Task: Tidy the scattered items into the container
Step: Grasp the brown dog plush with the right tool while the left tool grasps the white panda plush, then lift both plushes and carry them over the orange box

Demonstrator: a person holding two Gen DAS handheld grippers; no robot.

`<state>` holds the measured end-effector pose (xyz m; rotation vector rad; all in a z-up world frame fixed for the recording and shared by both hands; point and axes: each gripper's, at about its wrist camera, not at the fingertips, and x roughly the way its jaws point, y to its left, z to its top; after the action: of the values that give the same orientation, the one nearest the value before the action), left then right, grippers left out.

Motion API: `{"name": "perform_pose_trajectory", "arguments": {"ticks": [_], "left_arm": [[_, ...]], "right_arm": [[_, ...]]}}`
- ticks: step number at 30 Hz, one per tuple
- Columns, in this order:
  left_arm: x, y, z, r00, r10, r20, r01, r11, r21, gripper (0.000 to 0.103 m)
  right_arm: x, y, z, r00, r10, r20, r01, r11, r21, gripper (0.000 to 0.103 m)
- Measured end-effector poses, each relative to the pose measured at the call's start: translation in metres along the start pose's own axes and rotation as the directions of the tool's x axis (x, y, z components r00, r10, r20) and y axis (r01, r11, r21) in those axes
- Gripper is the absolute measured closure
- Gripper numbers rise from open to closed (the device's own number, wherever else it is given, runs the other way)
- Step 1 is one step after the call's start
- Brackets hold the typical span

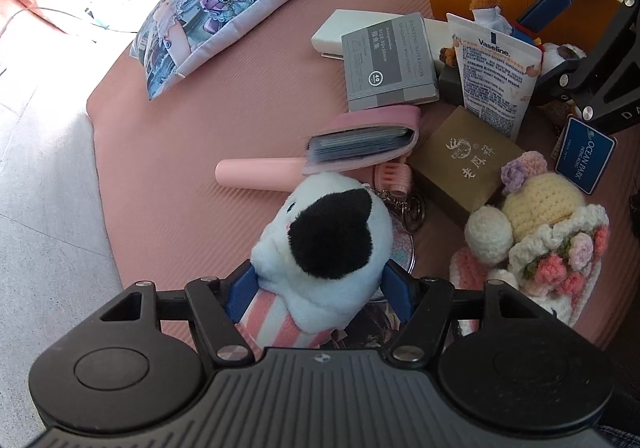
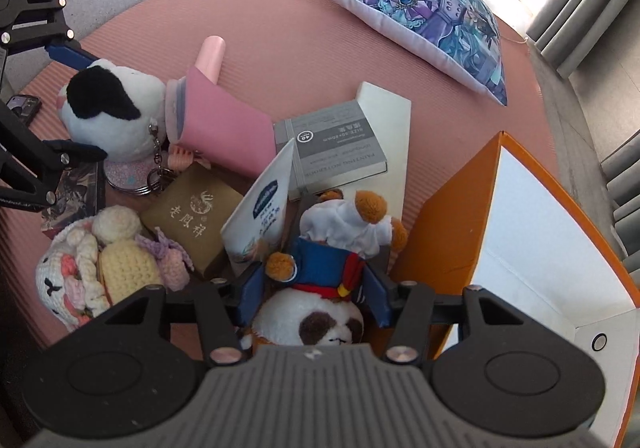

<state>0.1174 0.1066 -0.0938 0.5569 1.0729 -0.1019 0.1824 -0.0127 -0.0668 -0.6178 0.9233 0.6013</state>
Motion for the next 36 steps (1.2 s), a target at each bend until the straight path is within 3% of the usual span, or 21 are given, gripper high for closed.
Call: {"name": "perform_pose_trajectory", "arguments": {"ticks": [8, 16, 24, 31, 36], "left_arm": [[-0.011, 0.018, -0.002, 0.998, -0.062, 0.026, 0.065, 0.99, -0.127, 0.035], [-0.039, 0.027, -0.006, 0.983, -0.15, 0.101, 0.17, 0.956, -0.239, 0.037], [-0.071, 0.035, -0.01, 0.959, -0.189, 0.211, 0.254, 0.902, -0.348, 0.038], [-0.11, 0.035, 0.008, 0.922, -0.199, 0.331, 0.326, 0.86, -0.392, 0.039], [-0.131, 0.03, 0.041, 0.862, -0.265, 0.433, 0.447, 0.799, -0.401, 0.039]], "right_arm": [[-0.013, -0.009, -0.008, 0.999, 0.012, 0.042, -0.016, 0.997, 0.078, 0.068], [-0.043, -0.019, -0.027, 0.989, 0.037, 0.143, -0.06, 0.985, 0.163, 0.07], [-0.08, -0.036, -0.04, 0.957, 0.07, 0.282, -0.142, 0.959, 0.245, 0.07], [-0.114, -0.069, -0.048, 0.924, 0.068, 0.376, -0.209, 0.913, 0.35, 0.071], [-0.141, -0.099, -0.054, 0.901, 0.007, 0.435, -0.199, 0.896, 0.397, 0.071]]}}
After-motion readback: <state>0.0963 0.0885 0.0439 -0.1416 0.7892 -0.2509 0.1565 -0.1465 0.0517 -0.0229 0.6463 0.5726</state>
